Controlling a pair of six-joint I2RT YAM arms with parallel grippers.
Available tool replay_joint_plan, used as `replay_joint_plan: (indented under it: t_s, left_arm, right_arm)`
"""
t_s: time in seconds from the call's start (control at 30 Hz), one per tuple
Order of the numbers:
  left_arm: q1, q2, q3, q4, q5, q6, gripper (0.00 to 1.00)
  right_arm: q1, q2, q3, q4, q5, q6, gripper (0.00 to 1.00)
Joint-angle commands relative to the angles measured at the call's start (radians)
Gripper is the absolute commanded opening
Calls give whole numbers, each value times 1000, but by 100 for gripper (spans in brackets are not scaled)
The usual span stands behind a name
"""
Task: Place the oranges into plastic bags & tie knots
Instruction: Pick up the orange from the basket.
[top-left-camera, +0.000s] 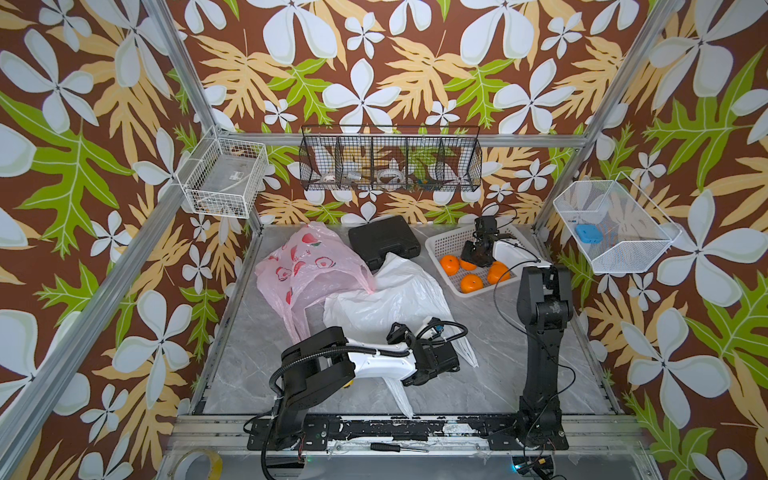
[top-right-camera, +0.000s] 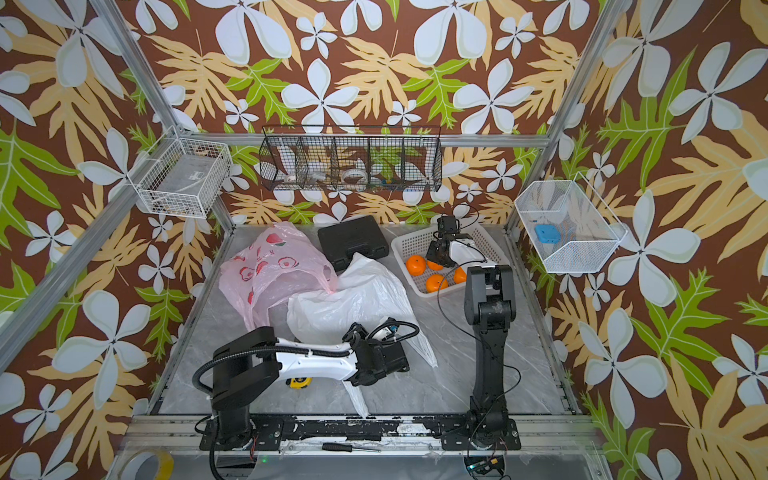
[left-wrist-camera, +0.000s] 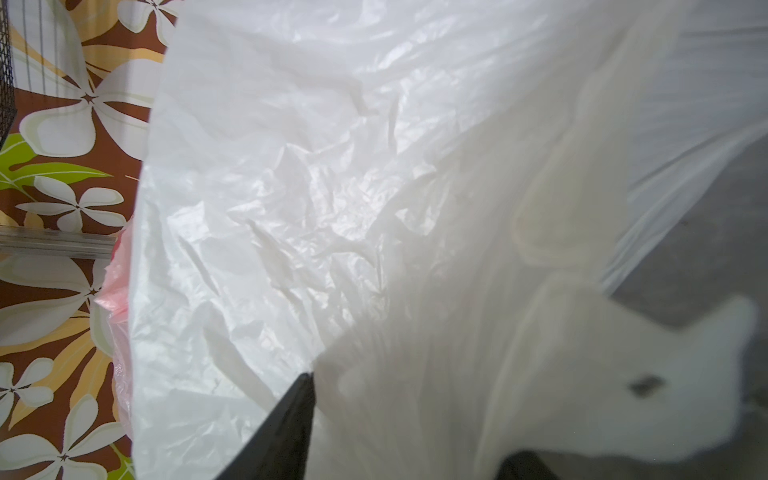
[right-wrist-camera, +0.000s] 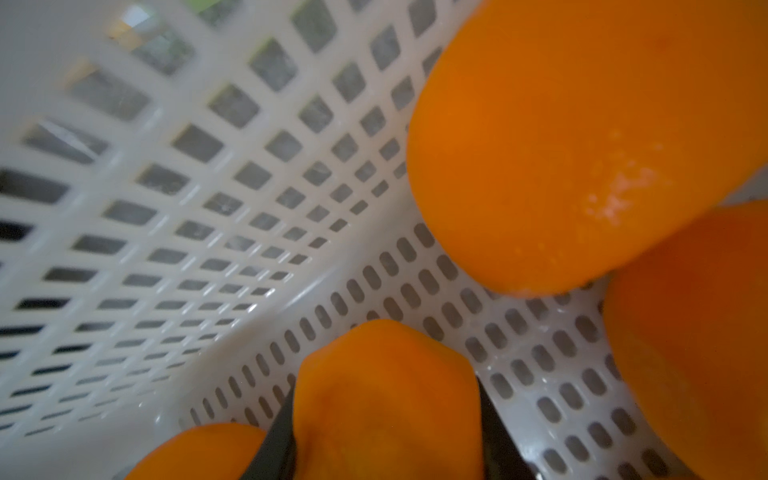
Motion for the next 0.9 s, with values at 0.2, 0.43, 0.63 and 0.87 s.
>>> replay_joint_plan:
  t_s: [0.2, 0.43, 0.63, 0.87]
  left_arm:
    - [38, -150, 33, -41, 80, -10, 10]
    - [161, -329, 162, -52, 505, -2, 4]
    - [271, -384, 273, -77, 767, 11, 5]
    - [441, -387, 274, -38, 1023, -11, 6]
  right_arm:
    - [3, -341, -186, 37, -32, -34, 27]
    - [37, -774, -369, 89, -150, -164, 19]
    - [168, -1110, -463, 91, -233, -239, 17]
    - [541, -1215, -440, 10, -250, -251, 19]
